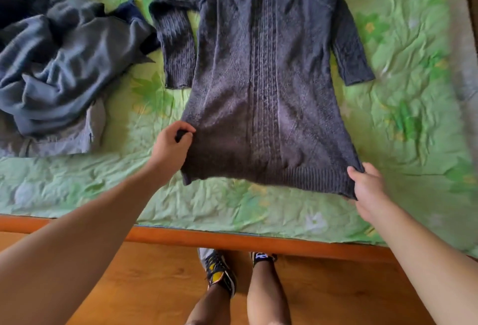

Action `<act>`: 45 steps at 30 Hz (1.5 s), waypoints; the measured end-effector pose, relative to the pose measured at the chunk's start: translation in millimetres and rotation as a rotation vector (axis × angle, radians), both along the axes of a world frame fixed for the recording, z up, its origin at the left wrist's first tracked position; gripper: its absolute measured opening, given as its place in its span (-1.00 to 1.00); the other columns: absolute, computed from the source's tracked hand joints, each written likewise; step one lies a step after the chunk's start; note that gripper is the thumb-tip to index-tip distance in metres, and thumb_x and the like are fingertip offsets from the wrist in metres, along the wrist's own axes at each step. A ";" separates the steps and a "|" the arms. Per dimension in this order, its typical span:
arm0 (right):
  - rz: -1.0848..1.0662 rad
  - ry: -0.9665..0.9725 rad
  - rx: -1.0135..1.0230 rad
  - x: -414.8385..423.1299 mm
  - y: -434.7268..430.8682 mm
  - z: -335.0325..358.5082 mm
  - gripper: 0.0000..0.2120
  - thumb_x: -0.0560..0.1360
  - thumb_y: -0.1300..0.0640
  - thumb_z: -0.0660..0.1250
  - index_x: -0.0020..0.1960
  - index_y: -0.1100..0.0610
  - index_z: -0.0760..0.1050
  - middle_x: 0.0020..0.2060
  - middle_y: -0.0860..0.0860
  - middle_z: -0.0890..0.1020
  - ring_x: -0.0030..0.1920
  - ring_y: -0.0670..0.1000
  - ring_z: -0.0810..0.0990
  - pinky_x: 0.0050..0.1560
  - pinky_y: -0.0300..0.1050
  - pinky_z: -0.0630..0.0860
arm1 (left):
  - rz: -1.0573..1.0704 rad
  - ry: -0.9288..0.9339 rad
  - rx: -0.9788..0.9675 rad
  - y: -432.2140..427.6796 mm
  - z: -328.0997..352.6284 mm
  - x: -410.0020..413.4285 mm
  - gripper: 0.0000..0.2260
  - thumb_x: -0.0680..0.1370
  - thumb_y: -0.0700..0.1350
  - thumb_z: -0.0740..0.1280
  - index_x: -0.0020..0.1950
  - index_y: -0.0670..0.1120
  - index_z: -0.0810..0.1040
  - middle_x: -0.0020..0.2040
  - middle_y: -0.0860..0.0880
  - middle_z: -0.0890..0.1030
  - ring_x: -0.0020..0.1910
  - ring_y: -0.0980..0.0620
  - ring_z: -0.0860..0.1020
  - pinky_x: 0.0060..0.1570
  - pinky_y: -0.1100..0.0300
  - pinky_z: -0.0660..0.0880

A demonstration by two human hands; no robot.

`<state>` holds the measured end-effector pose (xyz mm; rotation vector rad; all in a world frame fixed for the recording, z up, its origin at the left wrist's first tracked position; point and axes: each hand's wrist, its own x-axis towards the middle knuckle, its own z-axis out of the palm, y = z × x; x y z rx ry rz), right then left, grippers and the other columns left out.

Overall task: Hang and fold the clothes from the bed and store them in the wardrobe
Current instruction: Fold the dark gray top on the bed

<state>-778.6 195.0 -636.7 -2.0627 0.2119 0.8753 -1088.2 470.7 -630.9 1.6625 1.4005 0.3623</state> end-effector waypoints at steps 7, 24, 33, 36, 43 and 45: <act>0.554 -0.301 -0.529 13.0 -5.9 -17.3 -0.61 0.63 0.11 0.27 0.42 0.19 0.36 0.24 0.27 0.57 0.20 0.32 0.56 0.16 0.13 0.48 | -0.207 0.380 0.010 -10.8 -24.3 -14.0 -0.72 0.60 -0.15 0.35 0.30 -0.12 0.51 0.17 -0.17 0.55 0.07 -0.16 0.53 0.06 0.06 0.42; 1.436 -0.809 -0.635 29.0 173.9 -26.5 -0.54 0.59 -0.32 0.09 0.34 -0.08 0.43 0.26 0.06 0.49 0.25 0.17 0.46 0.14 0.17 0.44 | -0.473 0.654 0.250 31.8 -41.7 64.8 -0.58 0.54 0.19 0.28 0.38 0.14 0.44 0.27 0.02 0.48 0.28 -0.08 0.46 0.23 -0.06 0.40; 1.472 -0.512 -0.194 -10.0 317.3 -31.0 -0.65 0.64 -0.14 0.18 0.36 -0.04 0.38 0.21 0.00 0.45 0.25 0.10 0.44 0.18 0.08 0.47 | 0.396 0.359 -0.076 173.5 -51.0 80.3 -0.37 0.52 0.03 0.46 0.50 -0.07 0.28 0.36 -0.20 0.31 0.18 -0.24 0.50 0.27 -0.04 0.44; 1.318 -0.302 -0.103 -38.6 343.5 -40.1 -0.68 0.61 -0.15 0.22 0.31 -0.08 0.42 0.06 -0.06 0.48 0.11 0.05 0.51 0.09 -0.02 0.46 | 0.332 0.398 -0.063 194.4 -55.2 73.2 -0.55 0.49 0.00 0.46 0.31 -0.07 0.44 0.17 -0.13 0.57 0.11 -0.18 0.57 0.09 0.05 0.49; 0.622 0.193 0.219 -66.4 391.2 -11.1 -0.66 0.57 -0.30 0.24 0.01 -0.03 0.55 -0.04 0.04 0.67 -0.04 0.06 0.68 -0.08 0.00 0.62 | -0.404 0.246 0.344 150.5 -13.7 68.3 -0.64 0.36 -0.09 0.31 0.14 -0.01 0.63 -0.10 -0.03 0.66 -0.07 -0.15 0.55 -0.02 -0.01 0.51; 0.583 0.260 0.262 -61.9 396.8 -0.5 -0.65 0.51 -0.30 0.34 0.09 -0.05 0.57 0.02 -0.03 0.68 0.05 0.04 0.66 -0.16 -0.13 0.59 | -0.687 0.263 0.395 124.8 -7.2 67.6 -0.63 0.38 -0.03 0.28 0.16 0.02 0.61 -0.08 0.01 0.62 -0.04 -0.12 0.55 -0.02 0.00 0.50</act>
